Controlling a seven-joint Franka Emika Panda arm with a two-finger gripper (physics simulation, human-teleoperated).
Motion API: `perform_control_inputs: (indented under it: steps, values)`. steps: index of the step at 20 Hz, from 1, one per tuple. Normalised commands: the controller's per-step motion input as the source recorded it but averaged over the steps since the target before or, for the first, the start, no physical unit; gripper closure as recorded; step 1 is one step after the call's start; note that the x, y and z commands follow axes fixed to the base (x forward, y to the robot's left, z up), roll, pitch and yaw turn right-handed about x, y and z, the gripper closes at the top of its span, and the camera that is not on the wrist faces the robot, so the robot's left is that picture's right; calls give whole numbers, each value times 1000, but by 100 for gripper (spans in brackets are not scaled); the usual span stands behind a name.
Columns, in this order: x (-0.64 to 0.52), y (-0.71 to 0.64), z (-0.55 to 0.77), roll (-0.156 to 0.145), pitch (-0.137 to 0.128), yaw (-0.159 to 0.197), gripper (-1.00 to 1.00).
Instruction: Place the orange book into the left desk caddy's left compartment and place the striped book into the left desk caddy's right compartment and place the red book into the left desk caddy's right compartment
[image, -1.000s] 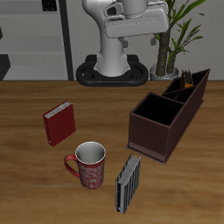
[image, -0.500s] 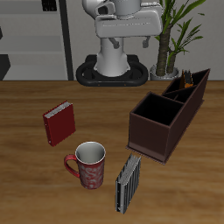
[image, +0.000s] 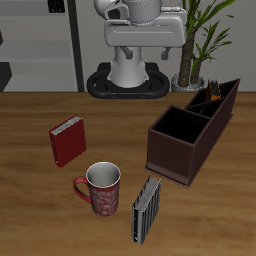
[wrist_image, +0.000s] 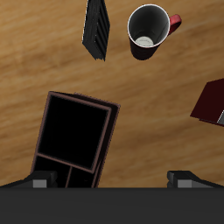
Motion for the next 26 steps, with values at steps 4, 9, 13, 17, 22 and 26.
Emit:
perform_control_inputs:
  steps: [4, 9, 13, 17, 22, 26]
  values:
    - [375, 7, 53, -4, 44, 11, -100]
    - [418, -42, 103, -32, 14, 49, -100]
    - [418, -74, 202, -39, 0, 59, -100]
    - [327, -56, 256, -50, -32, 53, -100]
    - [232, 158, 144, -8, -16, 51, -100]
    - [307, 168, 66, -24, -6, 28, -100]
